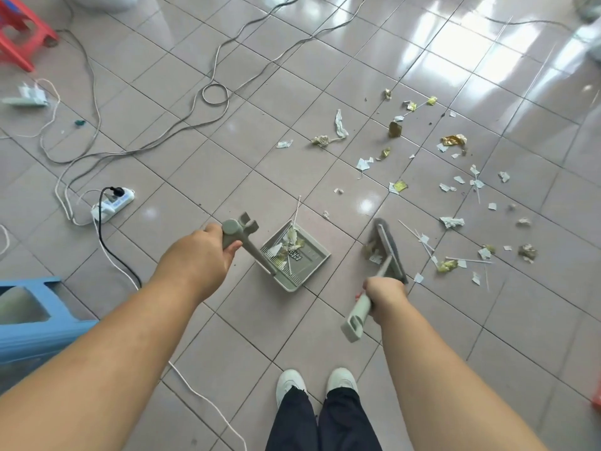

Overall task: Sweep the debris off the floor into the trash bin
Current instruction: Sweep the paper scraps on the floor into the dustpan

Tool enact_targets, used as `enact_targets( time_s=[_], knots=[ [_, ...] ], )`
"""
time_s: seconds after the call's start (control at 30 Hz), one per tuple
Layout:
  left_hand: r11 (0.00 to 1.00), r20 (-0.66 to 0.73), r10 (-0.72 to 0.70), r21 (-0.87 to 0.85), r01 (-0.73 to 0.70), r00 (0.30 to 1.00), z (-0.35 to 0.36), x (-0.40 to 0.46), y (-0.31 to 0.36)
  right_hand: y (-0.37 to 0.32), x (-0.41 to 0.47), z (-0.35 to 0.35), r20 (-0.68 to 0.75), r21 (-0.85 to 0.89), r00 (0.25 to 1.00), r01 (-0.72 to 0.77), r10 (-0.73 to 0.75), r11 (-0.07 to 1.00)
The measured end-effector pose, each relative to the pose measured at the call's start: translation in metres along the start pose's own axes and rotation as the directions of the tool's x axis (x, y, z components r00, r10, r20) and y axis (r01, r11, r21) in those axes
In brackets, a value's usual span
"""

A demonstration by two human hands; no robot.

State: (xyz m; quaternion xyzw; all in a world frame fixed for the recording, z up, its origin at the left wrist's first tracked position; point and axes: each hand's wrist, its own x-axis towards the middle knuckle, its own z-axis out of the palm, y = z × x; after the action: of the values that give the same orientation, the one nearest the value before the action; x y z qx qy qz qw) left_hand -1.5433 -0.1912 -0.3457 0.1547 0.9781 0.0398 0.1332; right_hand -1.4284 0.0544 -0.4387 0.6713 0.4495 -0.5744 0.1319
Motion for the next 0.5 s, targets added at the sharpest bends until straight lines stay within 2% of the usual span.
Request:
enact_targets(
  time_s=[0.1,0.33,0.5],
  knots=[
    [0.999,0.022,0.037,-0.012,-0.037,0.999,0.001,0.003,0.001,-0.002,0.004,0.010,0.043,0.052,0.999,0.006,-0.009,0.999],
    [0.995,0.061,0.095,-0.009,-0.095,0.994,0.002,0.006,0.012,0.005,0.005,0.020,0.136,-0.191,0.990,0.070,-0.045,0.979],
    [0.994,0.083,0.112,-0.022,-0.111,0.990,0.002,0.012,0.020,0.008,-0.033,-0.005,0.262,-0.268,0.965,0.078,-0.005,0.960]
  ],
)
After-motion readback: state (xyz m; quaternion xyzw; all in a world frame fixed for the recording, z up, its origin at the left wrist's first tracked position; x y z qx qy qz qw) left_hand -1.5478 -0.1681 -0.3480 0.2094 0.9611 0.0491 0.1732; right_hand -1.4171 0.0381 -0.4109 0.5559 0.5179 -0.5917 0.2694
